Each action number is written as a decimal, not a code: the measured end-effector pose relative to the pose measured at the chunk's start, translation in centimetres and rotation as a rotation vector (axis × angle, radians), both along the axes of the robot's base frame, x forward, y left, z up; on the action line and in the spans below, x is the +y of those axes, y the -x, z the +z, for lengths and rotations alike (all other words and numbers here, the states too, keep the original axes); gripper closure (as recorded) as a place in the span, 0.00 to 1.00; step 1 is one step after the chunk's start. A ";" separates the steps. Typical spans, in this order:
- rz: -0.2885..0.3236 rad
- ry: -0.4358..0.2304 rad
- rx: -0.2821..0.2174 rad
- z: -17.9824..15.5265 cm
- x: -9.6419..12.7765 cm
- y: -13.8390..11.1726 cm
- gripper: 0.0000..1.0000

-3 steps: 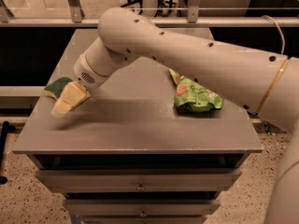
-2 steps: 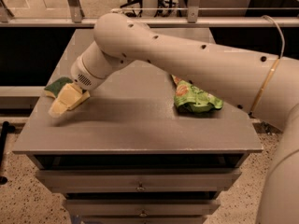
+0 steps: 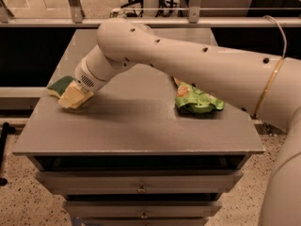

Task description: Move sponge near green rice chip bag

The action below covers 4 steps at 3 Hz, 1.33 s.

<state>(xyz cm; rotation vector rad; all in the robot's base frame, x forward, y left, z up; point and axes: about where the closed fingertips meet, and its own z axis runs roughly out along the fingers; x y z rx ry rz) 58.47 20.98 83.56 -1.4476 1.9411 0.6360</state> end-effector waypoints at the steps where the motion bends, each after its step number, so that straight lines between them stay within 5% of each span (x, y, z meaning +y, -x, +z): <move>1: -0.068 0.018 -0.061 2.2 -4.3 -2.9 0.93; 2: -0.129 0.006 -0.129 4.9 -9.5 -5.8 1.00; 4: -0.130 0.021 -0.141 4.7 -9.7 -6.1 1.00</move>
Offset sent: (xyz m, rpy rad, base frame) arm 0.0865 -0.1510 0.0751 0.0042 -0.1891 -0.1950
